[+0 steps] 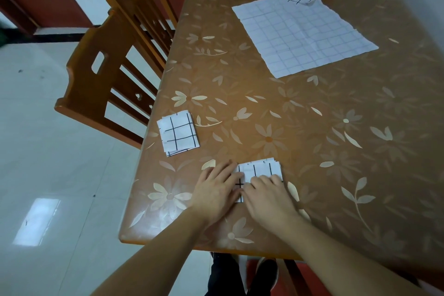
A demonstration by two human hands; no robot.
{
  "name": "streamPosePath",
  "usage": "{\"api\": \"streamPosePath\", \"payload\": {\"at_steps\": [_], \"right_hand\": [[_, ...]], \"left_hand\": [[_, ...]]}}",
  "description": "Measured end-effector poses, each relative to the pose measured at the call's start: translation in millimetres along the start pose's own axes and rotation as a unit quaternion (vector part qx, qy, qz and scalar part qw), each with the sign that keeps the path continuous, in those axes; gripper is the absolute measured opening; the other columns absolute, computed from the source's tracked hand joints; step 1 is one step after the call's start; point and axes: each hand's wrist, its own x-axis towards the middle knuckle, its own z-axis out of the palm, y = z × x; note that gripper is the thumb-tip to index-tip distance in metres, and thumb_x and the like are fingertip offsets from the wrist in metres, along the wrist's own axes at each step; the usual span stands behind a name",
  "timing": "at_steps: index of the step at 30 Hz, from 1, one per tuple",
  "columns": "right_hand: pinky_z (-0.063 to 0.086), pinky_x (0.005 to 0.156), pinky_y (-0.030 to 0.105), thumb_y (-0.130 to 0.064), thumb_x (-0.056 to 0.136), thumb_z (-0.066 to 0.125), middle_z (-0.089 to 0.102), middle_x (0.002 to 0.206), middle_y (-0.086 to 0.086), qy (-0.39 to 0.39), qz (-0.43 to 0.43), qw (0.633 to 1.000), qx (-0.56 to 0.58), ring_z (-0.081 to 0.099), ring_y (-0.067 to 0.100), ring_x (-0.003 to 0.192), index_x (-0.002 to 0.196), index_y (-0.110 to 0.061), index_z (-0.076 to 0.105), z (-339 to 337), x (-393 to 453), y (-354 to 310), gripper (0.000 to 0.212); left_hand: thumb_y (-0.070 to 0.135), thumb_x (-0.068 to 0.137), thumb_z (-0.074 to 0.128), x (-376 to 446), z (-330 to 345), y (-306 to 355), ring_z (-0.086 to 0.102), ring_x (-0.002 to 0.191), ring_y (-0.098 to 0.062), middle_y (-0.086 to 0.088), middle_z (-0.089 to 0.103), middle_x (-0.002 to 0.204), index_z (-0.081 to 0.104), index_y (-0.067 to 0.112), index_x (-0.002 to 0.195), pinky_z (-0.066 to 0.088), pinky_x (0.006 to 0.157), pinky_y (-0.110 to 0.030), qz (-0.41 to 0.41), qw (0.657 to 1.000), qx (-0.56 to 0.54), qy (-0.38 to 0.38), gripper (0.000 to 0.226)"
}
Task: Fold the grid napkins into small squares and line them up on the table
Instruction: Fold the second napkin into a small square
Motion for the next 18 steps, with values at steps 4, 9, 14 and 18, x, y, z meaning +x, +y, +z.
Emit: {"api": "streamPosePath", "payload": {"at_steps": [4, 9, 14, 18], "right_hand": [[0.028, 0.068, 0.037, -0.028, 0.084, 0.054, 0.058, 0.070, -0.002, 0.038, -0.001, 0.999, -0.020, 0.055, 0.022, 0.065, 0.071, -0.020, 0.061, 6, -25, 42, 0.017], [0.038, 0.065, 0.037, -0.033, 0.087, 0.033, 0.057, 0.070, 0.000, 0.042, 0.069, 0.996, -0.038, 0.054, 0.022, 0.065, 0.073, -0.019, 0.062, -3, -41, 63, 0.035], [0.045, 0.065, 0.036, -0.038, 0.088, 0.045, 0.061, 0.076, -0.004, 0.015, 0.139, 0.990, -0.011, 0.058, 0.020, 0.069, 0.085, -0.022, 0.065, -8, -41, 56, 0.026], [0.045, 0.073, 0.037, -0.039, 0.083, 0.066, 0.062, 0.090, -0.005, -0.040, 0.209, 0.976, 0.043, 0.059, 0.019, 0.082, 0.108, -0.022, 0.065, -17, -41, 55, 0.030]], "left_hand": [[0.045, 0.095, 0.045, 0, -4, -3, 0.044, 0.131, -0.018, 0.004, 0.053, 0.138, 0.055, 0.029, 0.122, 0.041, 0.098, -0.040, 0.000, 1.000, -0.012, -0.014, 0.033], [0.046, 0.089, 0.054, 17, -22, 0, 0.040, 0.129, -0.020, 0.006, 0.044, 0.142, 0.044, 0.032, 0.136, 0.033, 0.106, -0.040, -0.057, 0.990, -0.062, -0.115, 0.050], [0.039, 0.071, 0.076, 56, -38, 3, 0.051, 0.110, -0.018, 0.003, 0.054, 0.125, 0.044, 0.026, 0.133, 0.047, 0.088, -0.032, -0.152, 0.943, -0.107, -0.275, 0.072], [0.032, 0.080, 0.072, 60, -47, 2, 0.059, 0.090, -0.014, 0.005, 0.067, 0.101, 0.064, 0.026, 0.118, 0.047, 0.077, -0.027, -0.164, 0.909, -0.215, -0.317, 0.040]]}}
